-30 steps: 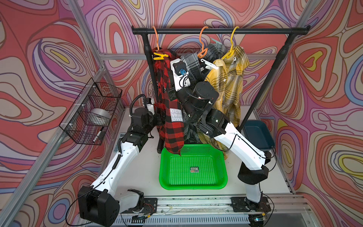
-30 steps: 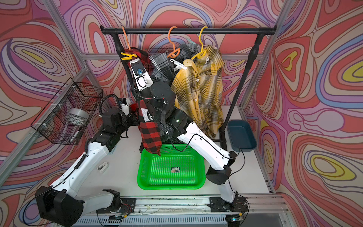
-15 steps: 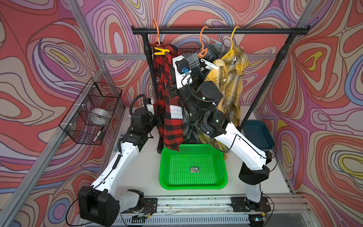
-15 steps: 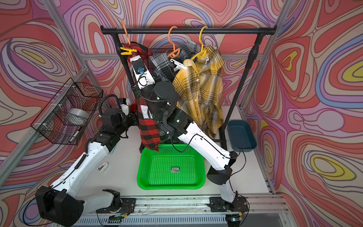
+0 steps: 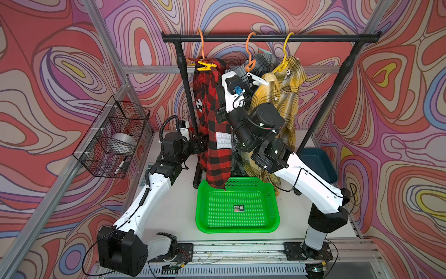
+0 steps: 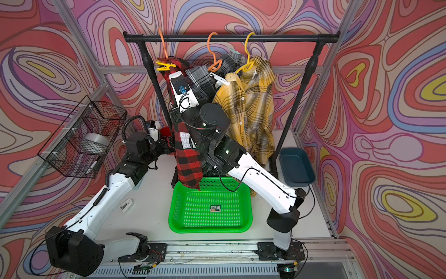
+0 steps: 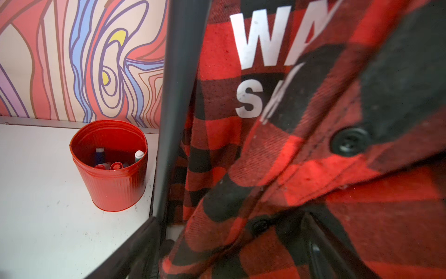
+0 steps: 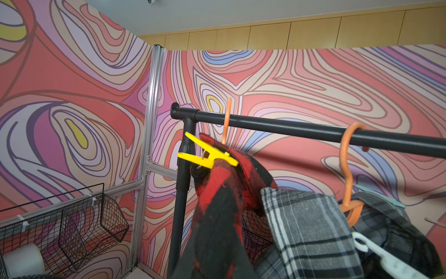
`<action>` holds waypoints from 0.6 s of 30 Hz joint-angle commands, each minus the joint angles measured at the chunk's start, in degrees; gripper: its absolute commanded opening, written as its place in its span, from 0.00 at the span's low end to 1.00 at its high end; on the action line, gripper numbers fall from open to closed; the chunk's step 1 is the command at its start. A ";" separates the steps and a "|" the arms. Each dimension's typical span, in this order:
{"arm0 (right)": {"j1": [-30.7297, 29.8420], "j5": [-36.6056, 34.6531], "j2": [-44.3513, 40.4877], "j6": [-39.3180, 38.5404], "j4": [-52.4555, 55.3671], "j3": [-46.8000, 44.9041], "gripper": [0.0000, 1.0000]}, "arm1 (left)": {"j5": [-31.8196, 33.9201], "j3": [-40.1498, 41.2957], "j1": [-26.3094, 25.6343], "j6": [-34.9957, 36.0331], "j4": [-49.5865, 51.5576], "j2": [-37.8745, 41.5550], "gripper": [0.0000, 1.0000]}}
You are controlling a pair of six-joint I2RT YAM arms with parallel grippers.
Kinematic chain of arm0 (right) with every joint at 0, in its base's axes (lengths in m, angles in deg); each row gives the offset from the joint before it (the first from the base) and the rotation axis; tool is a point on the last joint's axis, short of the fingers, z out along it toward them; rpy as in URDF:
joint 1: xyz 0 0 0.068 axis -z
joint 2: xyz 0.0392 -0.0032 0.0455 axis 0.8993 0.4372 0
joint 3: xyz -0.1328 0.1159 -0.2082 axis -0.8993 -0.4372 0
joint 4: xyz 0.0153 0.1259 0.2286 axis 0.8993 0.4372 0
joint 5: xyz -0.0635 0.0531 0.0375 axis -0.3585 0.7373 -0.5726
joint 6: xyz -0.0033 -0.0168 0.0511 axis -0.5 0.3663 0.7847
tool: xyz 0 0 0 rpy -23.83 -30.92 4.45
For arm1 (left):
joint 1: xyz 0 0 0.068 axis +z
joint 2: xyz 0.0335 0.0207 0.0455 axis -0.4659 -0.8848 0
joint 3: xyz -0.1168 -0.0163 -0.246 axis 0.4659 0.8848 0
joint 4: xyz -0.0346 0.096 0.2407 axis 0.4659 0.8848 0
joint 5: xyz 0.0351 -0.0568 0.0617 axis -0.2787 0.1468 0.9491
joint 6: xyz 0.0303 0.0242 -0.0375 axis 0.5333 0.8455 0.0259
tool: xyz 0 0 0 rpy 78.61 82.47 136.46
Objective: Remove the clothespins securing long-sleeve shirts to the hanger
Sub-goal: Pick up the hanger from the clothesline.
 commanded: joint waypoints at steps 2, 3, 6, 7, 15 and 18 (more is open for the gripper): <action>0.05 2.46 1.83 -2.24 -4.42 8.64 0.00 | -1.01 -1.67 0.60 -0.66 -1.37 -0.39 0.88; 0.02 2.81 2.27 -2.29 -4.12 9.81 0.00 | -1.10 -1.66 0.69 -0.69 -1.38 -0.44 0.88; 0.05 3.84 1.84 -2.01 -4.09 10.20 0.00 | -1.25 -1.66 0.99 -0.71 -1.33 -0.54 0.88; 0.01 4.03 1.43 -1.85 -4.13 9.74 0.00 | -1.32 -1.66 1.08 -0.76 -1.33 -0.56 0.88; 0.02 4.34 -6.17 0.59 -5.19 -1.57 0.00 | -2.72 -1.67 2.26 -2.13 -2.41 -1.66 0.88; -0.08 5.18 -9.99 2.55 -4.99 -6.91 0.00 | -3.30 -1.75 2.91 -2.36 -2.98 -2.42 0.88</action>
